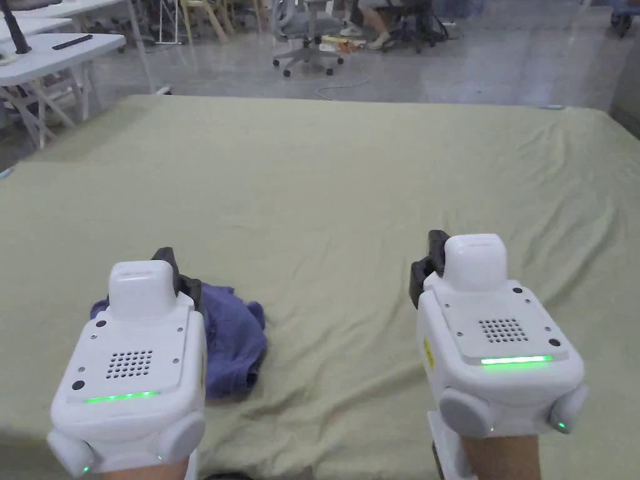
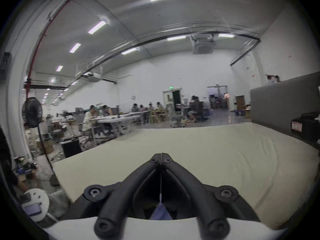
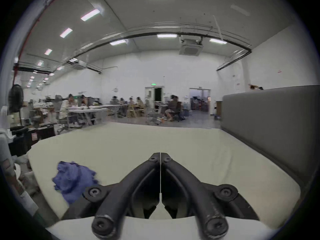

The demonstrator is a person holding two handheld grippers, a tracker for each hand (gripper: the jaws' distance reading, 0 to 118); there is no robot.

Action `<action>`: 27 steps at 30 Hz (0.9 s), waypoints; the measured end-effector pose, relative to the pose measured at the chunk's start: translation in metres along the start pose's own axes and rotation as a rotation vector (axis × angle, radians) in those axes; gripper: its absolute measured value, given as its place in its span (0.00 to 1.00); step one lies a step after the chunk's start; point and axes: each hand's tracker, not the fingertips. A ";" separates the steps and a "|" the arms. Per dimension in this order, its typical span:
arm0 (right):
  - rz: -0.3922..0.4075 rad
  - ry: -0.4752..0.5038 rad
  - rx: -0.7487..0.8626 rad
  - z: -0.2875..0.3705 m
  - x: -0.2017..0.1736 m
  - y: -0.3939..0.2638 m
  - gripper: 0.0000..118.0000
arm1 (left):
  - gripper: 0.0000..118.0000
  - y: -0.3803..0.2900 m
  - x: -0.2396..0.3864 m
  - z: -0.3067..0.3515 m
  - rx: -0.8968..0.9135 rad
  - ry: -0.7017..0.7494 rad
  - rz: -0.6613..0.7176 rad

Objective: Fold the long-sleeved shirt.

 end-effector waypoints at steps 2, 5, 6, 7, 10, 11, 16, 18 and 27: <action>0.002 0.056 -0.008 -0.002 -0.017 0.001 0.00 | 0.00 -0.002 -0.012 0.000 -0.022 0.033 0.001; 0.011 0.093 -0.031 -0.007 -0.035 0.002 0.00 | 0.00 -0.003 -0.022 -0.011 -0.112 0.000 0.010; 0.016 0.111 -0.037 -0.007 -0.038 0.001 0.00 | 0.00 -0.004 -0.022 -0.022 -0.194 -0.021 0.019; 0.020 0.126 -0.043 -0.009 -0.041 0.000 0.00 | 0.05 -0.007 -0.024 -0.040 -0.327 -0.023 0.054; 0.016 0.142 -0.063 -0.012 -0.048 -0.008 0.00 | 0.75 -0.035 -0.042 -0.107 -0.643 -0.004 0.246; 0.012 0.151 -0.071 -0.014 -0.050 -0.010 0.00 | 0.92 -0.048 -0.047 -0.129 -0.732 -0.011 0.295; 0.044 0.159 -0.124 -0.017 -0.050 -0.016 0.00 | 0.96 -0.090 -0.045 -0.190 -0.850 0.010 0.150; 0.035 0.152 -0.141 -0.019 -0.045 -0.020 0.00 | 0.94 -0.097 -0.044 -0.204 -0.876 0.007 0.126; -0.013 0.089 -0.180 -0.025 -0.015 -0.024 0.00 | 0.10 -0.082 -0.030 -0.207 -0.911 -0.086 0.092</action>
